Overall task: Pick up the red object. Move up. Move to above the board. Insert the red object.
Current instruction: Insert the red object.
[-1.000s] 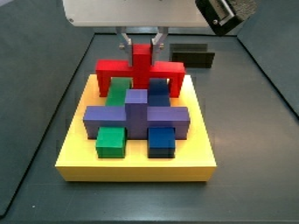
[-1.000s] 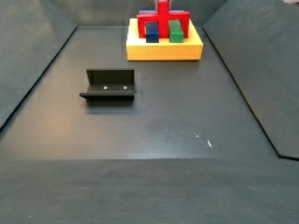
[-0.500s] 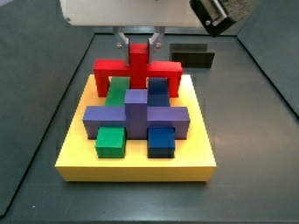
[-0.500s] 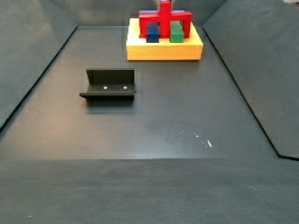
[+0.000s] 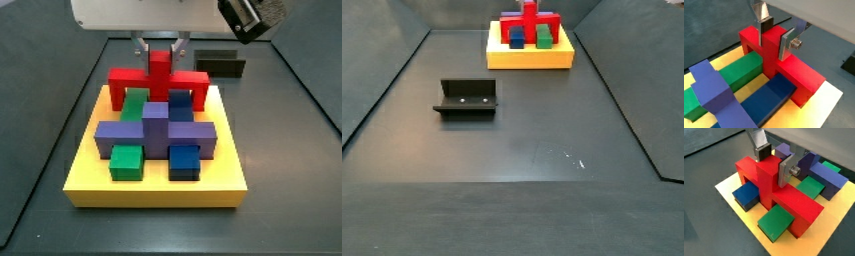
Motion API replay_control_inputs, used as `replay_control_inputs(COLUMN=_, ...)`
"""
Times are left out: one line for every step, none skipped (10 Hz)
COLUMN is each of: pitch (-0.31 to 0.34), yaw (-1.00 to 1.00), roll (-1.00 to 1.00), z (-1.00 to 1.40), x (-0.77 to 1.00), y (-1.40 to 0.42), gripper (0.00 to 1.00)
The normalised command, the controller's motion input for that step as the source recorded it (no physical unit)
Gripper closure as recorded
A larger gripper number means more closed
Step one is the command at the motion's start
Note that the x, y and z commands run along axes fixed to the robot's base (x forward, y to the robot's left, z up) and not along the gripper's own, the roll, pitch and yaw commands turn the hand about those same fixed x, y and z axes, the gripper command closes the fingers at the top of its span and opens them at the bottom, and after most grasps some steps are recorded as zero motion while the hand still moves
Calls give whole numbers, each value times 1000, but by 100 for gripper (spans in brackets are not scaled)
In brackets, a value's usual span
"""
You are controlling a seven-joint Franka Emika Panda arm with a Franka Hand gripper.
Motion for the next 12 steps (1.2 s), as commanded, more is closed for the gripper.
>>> replay_control_inputs(pitch=-51, yaw=0, roll=0, z=-360, x=9, y=20, gripper=100)
replay_control_inputs(pitch=-51, yaw=0, roll=0, z=-369, x=0, y=9, gripper=100)
replay_control_inputs(pitch=0, yaw=0, roll=27, z=-311, x=-94, y=0, gripper=100)
replay_control_inputs(pitch=41, yaw=0, roll=37, z=-11, x=0, y=0, gripper=100)
replay_control_inputs(pitch=10, yaw=0, roll=43, z=-100, x=106, y=0, gripper=100)
replay_control_inputs(pitch=-87, yaw=-51, roll=0, z=-909, x=0, y=0, gripper=100)
replay_control_inputs(pitch=-136, yaw=-57, roll=0, z=-940, x=0, y=69, gripper=100)
replay_control_inputs(pitch=-111, yaw=0, roll=-117, z=-783, x=154, y=403, gripper=100)
replay_control_inputs(pitch=-109, yaw=0, roll=-224, z=-606, x=163, y=494, gripper=100)
replay_control_inputs(pitch=-103, yaw=0, roll=-164, z=-451, x=71, y=311, gripper=100)
replay_control_inputs(pitch=-87, yaw=-6, roll=-66, z=-191, x=0, y=37, gripper=100)
replay_control_inputs(pitch=-21, yaw=0, roll=-17, z=0, x=0, y=29, gripper=100)
